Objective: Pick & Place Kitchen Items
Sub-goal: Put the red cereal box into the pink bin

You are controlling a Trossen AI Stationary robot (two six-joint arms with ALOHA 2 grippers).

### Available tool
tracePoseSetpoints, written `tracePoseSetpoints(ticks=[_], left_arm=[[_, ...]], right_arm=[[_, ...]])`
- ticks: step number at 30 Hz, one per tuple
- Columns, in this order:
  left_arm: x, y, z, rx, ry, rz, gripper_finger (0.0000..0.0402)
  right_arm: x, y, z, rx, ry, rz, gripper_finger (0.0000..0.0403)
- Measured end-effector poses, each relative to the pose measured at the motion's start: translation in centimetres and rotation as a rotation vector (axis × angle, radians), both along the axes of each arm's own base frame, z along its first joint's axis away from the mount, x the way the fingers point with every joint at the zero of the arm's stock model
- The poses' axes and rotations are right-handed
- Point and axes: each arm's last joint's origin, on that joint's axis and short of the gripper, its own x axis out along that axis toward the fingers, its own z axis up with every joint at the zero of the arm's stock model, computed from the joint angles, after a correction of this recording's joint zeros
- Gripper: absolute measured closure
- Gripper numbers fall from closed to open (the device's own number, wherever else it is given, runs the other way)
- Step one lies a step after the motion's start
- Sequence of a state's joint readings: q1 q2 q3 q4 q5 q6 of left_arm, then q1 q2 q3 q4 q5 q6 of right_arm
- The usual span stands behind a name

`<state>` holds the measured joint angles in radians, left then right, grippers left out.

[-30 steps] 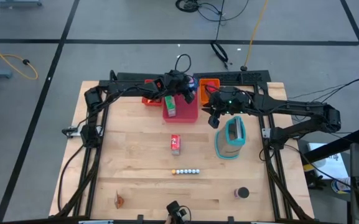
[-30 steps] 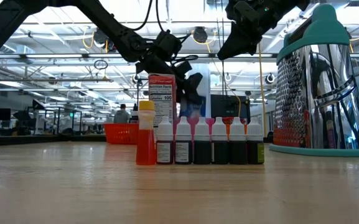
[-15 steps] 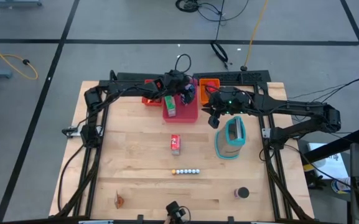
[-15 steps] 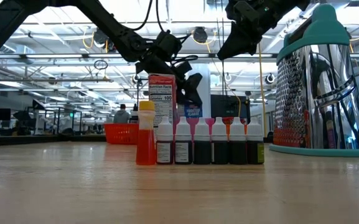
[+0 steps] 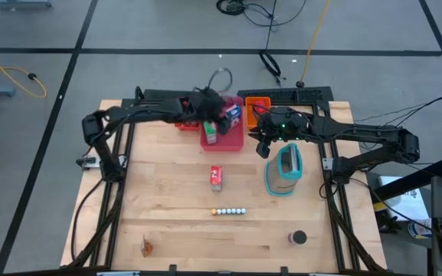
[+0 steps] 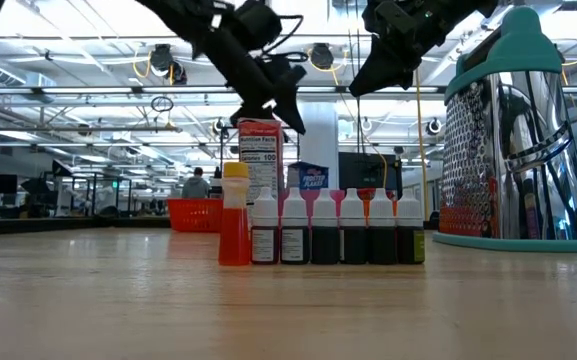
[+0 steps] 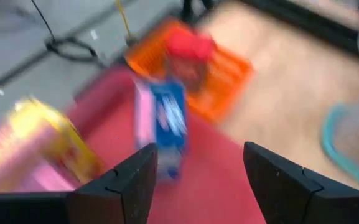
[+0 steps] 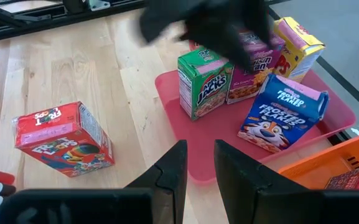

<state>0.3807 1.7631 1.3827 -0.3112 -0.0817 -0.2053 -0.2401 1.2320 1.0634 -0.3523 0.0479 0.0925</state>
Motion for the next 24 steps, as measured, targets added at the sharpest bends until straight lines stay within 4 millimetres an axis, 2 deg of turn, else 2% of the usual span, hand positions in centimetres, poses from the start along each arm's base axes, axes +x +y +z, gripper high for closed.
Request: tracePoseSetpoints(ticks=[6, 12, 18, 24], left_arm=[[0.0, -6.5, 0.1, -0.075, 0.127, -0.037, 0.0162], [0.0, -11.5, 0.6, -0.194, 0.106, -0.029, 0.0163], [-0.7, -14.1, 0.4, -0.352, 0.166, -0.053, 0.0163], [-1.5, -14.6, 0.1, -0.509, 0.236, -0.02, 0.0162]], right_arm=[[0.0, 0.0, 0.0, 0.0, 0.0, 0.0, 0.0328], [0.0, 0.0, 0.0, -0.001, -0.003, 0.0, 0.0328], [0.0, 0.0, 0.0, -0.001, -0.002, 0.0, 0.0328], [0.0, 0.0, 0.0, 0.0, -0.002, 0.0, 0.0328]])
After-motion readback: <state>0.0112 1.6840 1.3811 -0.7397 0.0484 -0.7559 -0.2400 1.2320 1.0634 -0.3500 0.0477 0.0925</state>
